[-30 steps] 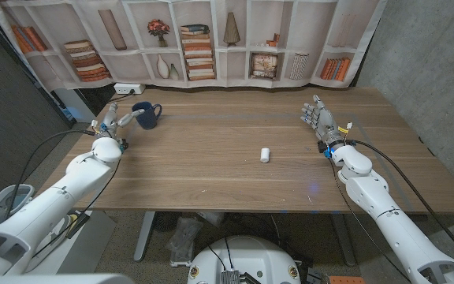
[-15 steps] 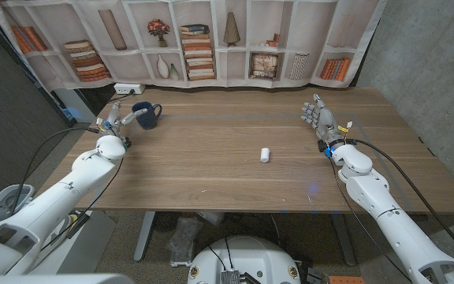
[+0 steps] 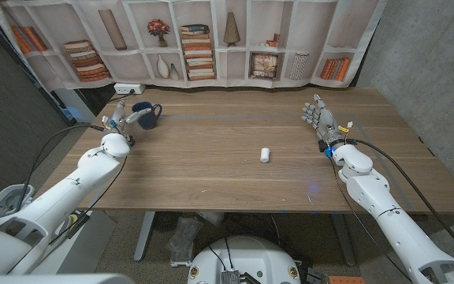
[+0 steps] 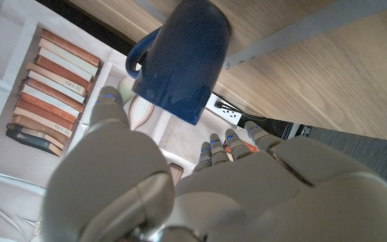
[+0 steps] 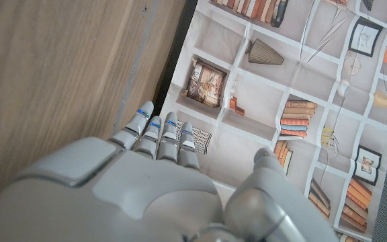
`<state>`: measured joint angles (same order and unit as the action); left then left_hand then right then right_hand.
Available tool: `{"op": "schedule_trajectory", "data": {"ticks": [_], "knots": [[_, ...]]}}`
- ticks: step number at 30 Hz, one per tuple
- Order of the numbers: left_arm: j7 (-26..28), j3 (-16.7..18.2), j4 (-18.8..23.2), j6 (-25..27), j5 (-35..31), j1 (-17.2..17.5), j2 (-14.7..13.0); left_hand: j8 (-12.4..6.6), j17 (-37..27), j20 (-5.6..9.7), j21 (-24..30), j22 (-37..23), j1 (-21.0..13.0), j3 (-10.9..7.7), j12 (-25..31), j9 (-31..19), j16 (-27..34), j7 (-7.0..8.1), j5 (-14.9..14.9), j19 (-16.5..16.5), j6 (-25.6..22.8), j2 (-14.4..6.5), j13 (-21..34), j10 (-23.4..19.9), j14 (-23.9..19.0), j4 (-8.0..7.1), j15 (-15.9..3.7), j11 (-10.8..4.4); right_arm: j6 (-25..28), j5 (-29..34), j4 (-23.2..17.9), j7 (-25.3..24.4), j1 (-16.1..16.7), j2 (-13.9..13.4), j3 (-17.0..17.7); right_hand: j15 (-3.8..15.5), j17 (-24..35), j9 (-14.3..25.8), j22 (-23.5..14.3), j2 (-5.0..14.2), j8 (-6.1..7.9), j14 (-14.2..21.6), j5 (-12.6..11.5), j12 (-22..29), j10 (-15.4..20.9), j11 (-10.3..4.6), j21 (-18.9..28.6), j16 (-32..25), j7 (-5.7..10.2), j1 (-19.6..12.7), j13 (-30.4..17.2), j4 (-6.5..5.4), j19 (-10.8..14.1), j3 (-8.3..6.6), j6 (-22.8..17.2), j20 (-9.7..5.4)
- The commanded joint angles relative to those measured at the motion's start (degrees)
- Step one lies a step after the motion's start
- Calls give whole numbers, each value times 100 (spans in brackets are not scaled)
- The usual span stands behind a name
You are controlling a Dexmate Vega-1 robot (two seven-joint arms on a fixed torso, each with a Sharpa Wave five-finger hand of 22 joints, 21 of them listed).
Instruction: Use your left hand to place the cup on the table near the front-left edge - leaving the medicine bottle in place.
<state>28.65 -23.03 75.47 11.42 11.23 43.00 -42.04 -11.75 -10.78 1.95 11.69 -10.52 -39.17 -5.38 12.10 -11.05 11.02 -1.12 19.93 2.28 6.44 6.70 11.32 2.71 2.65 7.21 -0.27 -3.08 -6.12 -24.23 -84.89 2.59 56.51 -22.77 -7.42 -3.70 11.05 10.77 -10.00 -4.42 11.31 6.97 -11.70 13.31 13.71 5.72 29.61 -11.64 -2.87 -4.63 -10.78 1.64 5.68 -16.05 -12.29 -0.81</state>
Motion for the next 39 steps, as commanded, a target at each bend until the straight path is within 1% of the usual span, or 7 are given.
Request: {"op": "schedule_trajectory", "data": {"ticks": [1,19,29,39], "knots": [[-58,-137,-117,86,-109,-156,70,-13,-34,-5,36,-18,-52,33,18,-31,26,3,21,-30,-27,-39,17,-14,-15,0,32,-10,14,-8,0,9,6,-8,22,20,16,14,-14,50,4,39,17,-26,48,-14,-36,7,8,11,-32,2,71,16,-45,-4],[-80,-222,-182,149,-129,-214,135,-10,-34,-12,35,-19,-82,43,18,-31,23,-4,25,-30,-24,-63,16,-14,-12,-7,41,-3,49,-53,-40,6,89,-41,66,19,17,14,-15,56,2,43,17,-25,51,-23,-72,8,15,13,-33,6,88,28,-40,9],[-150,-302,-425,136,-134,-375,233,-10,-34,-12,35,-19,-100,50,20,-31,22,-1,26,-30,-28,-80,16,-20,-11,-12,45,-1,115,-58,-120,-54,157,-79,103,13,16,15,-16,60,1,49,17,-26,51,-16,-93,7,17,11,-33,8,95,33,-36,14],[-246,-375,-635,-25,-132,-495,305,-15,-35,-15,36,-19,-113,56,22,-31,25,-12,27,-34,-44,-96,16,-27,-20,-18,40,-1,96,-97,-65,-49,167,-81,146,10,16,15,-17,66,2,50,17,-28,45,-22,-117,8,13,9,-33,12,105,38,-38,17]]}}
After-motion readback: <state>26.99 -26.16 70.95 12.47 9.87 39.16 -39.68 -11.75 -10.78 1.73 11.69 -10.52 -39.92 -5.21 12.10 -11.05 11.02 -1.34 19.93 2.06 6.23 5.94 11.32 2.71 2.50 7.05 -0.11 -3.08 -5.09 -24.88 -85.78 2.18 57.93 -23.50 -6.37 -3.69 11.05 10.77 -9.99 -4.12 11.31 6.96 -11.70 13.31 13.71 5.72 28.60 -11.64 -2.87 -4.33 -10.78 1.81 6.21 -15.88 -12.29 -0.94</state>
